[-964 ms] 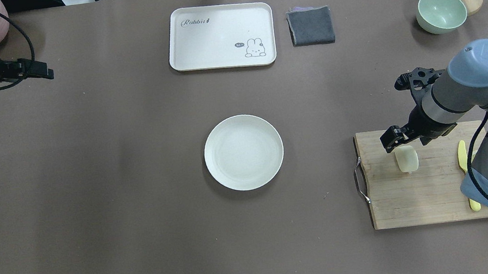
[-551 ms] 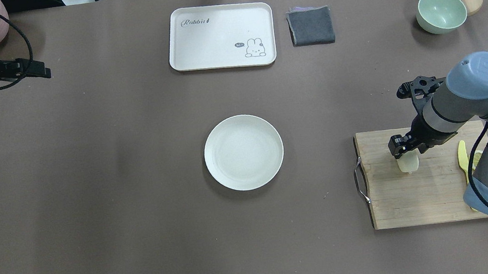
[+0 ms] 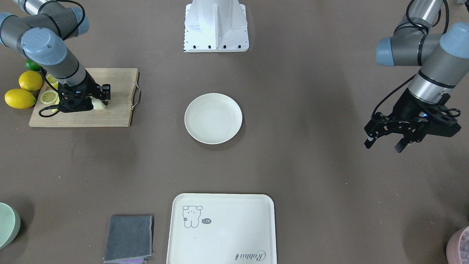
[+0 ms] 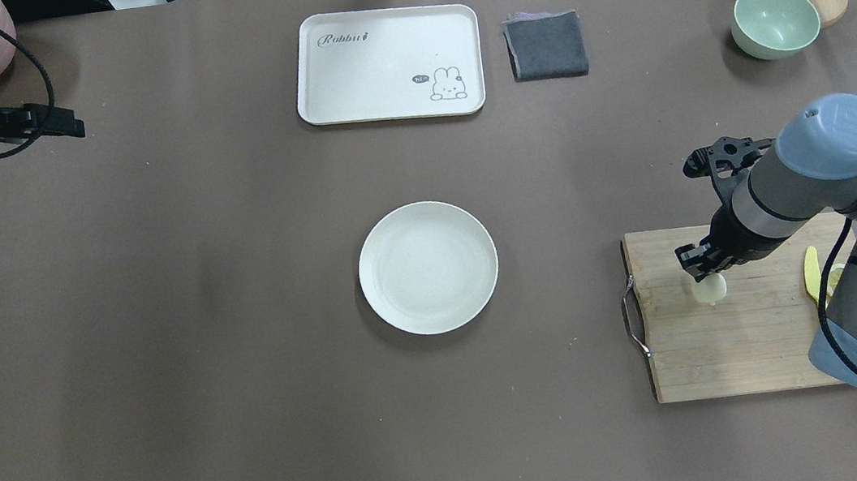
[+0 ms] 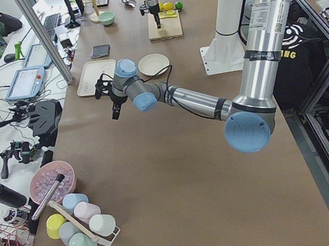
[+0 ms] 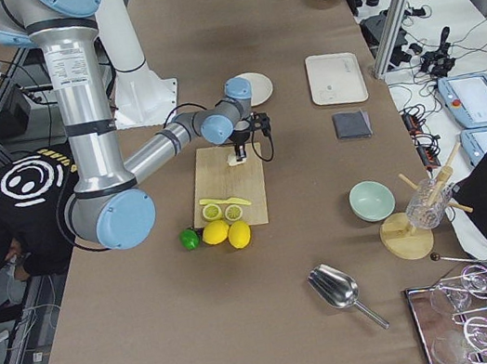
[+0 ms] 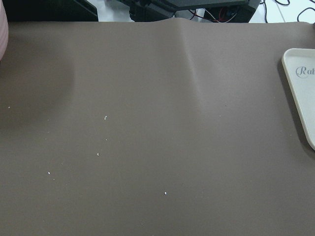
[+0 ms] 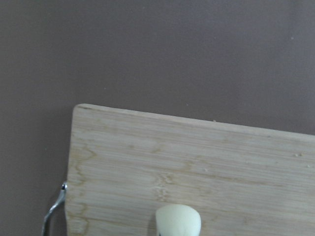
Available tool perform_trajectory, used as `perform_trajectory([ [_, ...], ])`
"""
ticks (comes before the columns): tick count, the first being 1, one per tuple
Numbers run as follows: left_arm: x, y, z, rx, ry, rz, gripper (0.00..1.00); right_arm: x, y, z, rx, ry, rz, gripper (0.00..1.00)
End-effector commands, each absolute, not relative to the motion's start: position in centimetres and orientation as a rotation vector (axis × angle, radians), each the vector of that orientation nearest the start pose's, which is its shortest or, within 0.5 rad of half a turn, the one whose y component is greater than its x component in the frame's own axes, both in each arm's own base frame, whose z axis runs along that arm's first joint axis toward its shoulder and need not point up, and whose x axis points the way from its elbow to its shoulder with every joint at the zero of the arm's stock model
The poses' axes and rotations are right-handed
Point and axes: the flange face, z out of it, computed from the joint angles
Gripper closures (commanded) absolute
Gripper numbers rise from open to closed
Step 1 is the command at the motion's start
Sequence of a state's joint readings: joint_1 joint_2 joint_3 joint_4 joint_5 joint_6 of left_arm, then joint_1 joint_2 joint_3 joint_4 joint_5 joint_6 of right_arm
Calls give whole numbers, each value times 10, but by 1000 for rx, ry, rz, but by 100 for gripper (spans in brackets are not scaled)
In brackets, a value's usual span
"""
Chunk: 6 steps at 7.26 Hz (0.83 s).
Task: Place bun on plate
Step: 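Close the right gripper on the bun and lift it, then carry the bun with the right gripper over the white plate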
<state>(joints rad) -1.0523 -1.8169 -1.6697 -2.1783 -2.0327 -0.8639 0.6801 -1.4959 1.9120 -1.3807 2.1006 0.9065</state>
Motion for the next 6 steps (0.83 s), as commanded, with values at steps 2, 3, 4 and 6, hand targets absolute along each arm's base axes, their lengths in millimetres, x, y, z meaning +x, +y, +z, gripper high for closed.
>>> perform_trajectory([
  [2, 222, -567, 409, 448, 932, -97, 2, -358, -424, 382, 69, -853, -134, 100],
  [3, 223, -566, 408, 441, 941, -92, 2, -359, -441, 342, 134, -896, -127, 100],
  [4, 226, -564, 407, 420, 961, -76, 2, -372, -453, 301, 171, -946, -121, 100],
  [6, 230, -562, 406, 393, 985, -49, 2, -393, -467, 240, 229, -1013, -143, 100],
])
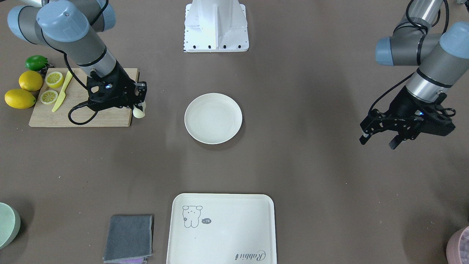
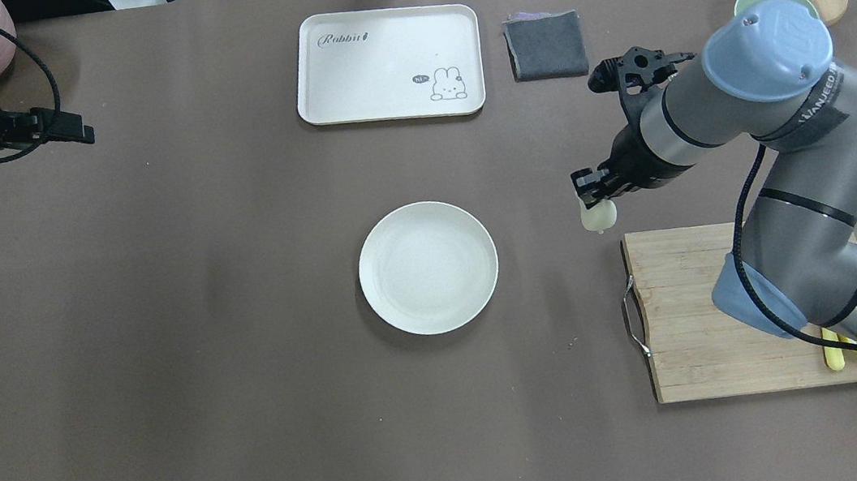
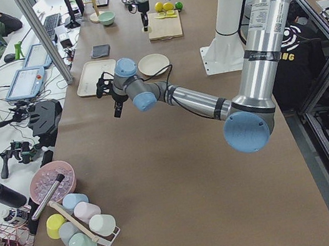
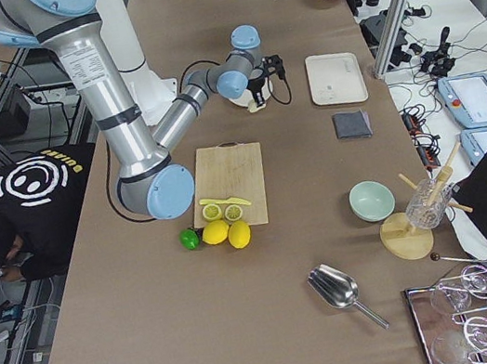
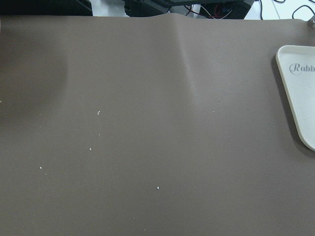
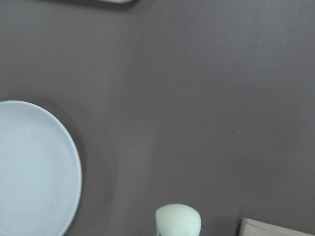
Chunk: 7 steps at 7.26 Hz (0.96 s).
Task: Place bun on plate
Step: 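Carry the bun with the right gripper over the white plate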
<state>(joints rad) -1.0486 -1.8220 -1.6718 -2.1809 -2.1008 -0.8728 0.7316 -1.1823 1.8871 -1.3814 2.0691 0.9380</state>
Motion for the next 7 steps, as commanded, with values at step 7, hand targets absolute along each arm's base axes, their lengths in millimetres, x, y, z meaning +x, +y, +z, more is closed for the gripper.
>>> perform_trajectory([
  [7, 240, -566, 409, 369, 997, -39, 2, -540, -451, 205, 390, -1131, -265, 100],
])
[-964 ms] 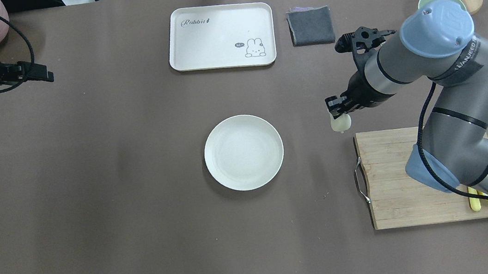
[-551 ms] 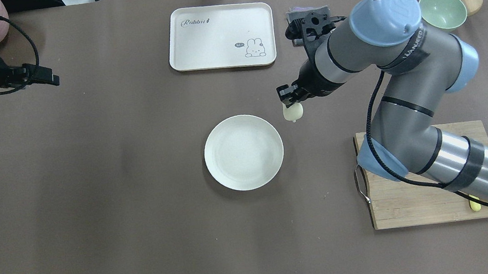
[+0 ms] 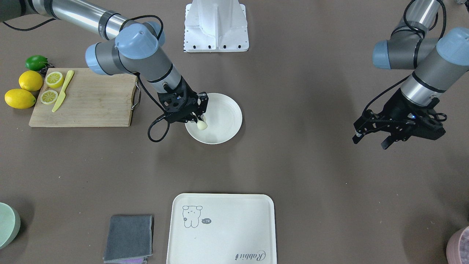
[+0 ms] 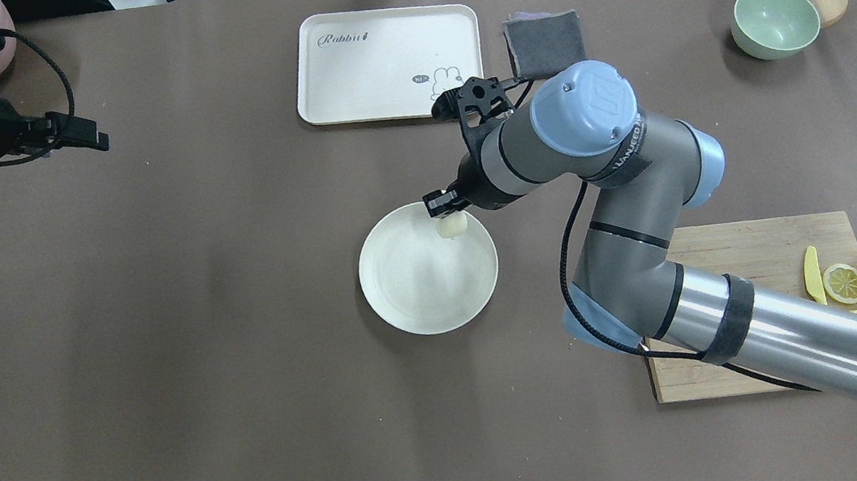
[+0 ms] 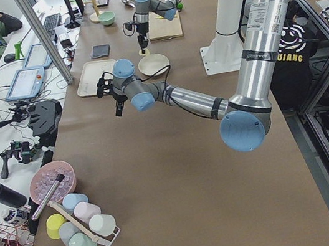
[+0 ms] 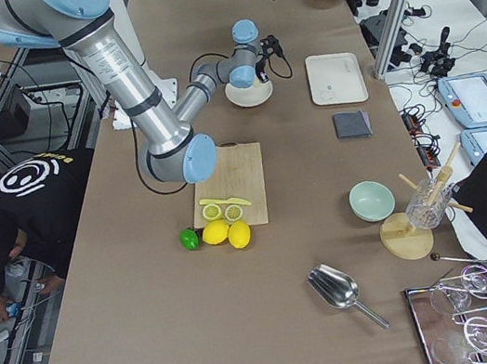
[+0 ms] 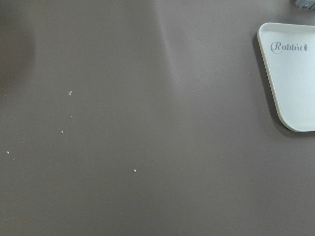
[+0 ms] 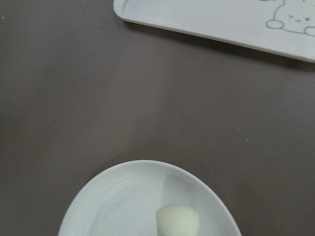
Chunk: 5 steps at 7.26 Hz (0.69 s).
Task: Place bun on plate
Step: 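Carry the bun with the right gripper over the white plate, then lower the bun onto the plate and open the right gripper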
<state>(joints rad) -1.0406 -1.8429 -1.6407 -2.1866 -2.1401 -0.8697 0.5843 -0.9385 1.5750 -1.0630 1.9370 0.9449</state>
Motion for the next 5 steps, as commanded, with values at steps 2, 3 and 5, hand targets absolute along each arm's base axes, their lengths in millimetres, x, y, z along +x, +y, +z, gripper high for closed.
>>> perform_trajectory([
  [2, 241, -566, 408, 367, 1000, -42, 2, -557, -438, 204, 421, -1111, -259, 100],
  [3, 241, -566, 408, 366, 1000, -42, 2, -560, -433, 203, 415, -1114, -262, 44],
  [5, 253, -561, 408, 361, 1000, -25, 2, -555, -430, 211, 402, -1115, -253, 0],
])
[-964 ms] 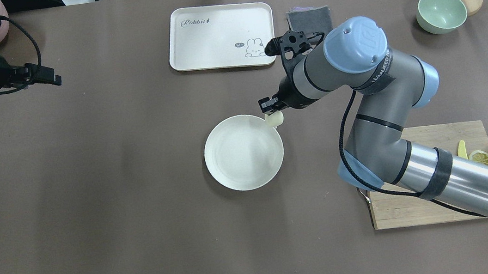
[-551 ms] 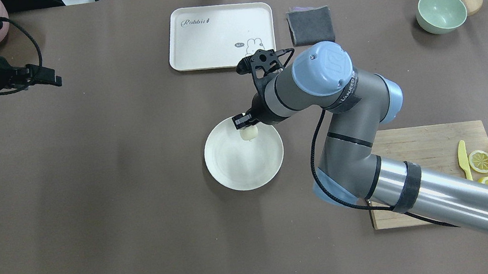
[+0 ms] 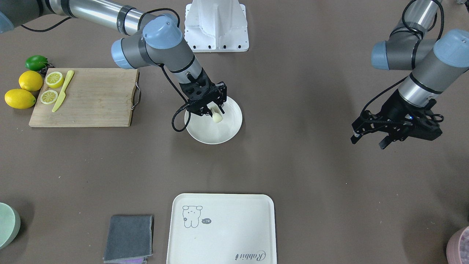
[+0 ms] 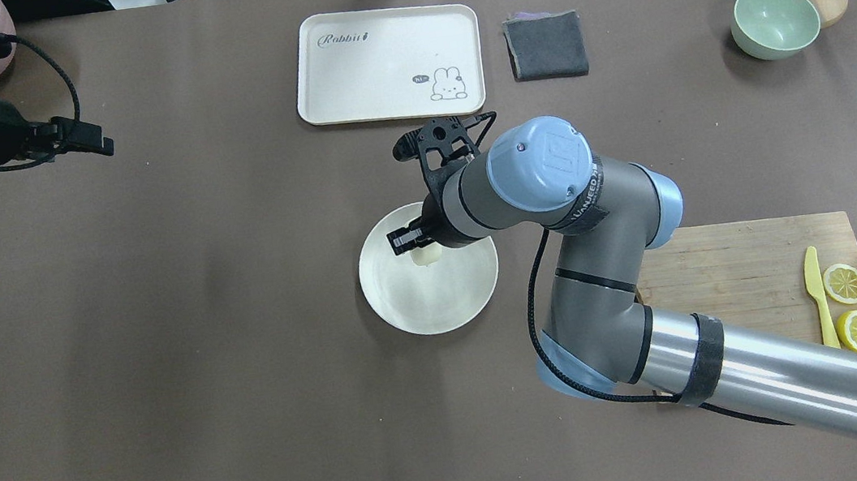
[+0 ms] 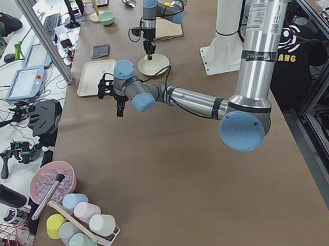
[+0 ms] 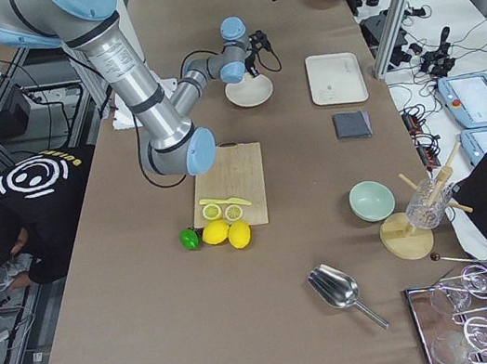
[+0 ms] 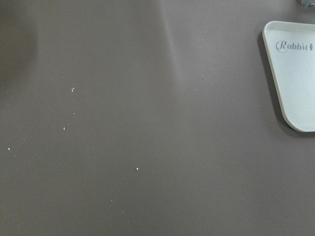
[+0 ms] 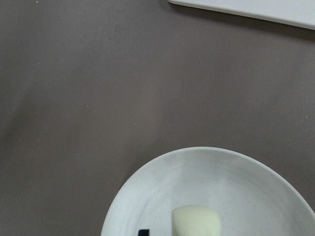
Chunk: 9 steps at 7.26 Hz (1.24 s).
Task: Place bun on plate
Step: 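Lower the bun onto the plate and open the right gripper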
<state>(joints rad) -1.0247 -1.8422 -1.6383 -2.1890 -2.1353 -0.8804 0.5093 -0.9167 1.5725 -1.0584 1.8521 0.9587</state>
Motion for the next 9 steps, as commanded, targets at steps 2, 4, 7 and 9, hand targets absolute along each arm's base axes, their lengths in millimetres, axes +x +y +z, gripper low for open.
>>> perform_trajectory([
  [2, 253, -560, 402, 369, 1006, -22, 2, -534, -418, 222, 402, -1123, -257, 0],
  [4, 253, -560, 400, 373, 1008, -20, 2, -528, -413, 210, 411, -1143, -258, 0],
  [7, 259, -560, 402, 367, 1007, -9, 2, -531, -408, 201, 417, -1160, -264, 0],
  [9, 259, -560, 404, 369, 1000, -2, 2, -512, -428, 206, 432, -1141, -230, 0],
])
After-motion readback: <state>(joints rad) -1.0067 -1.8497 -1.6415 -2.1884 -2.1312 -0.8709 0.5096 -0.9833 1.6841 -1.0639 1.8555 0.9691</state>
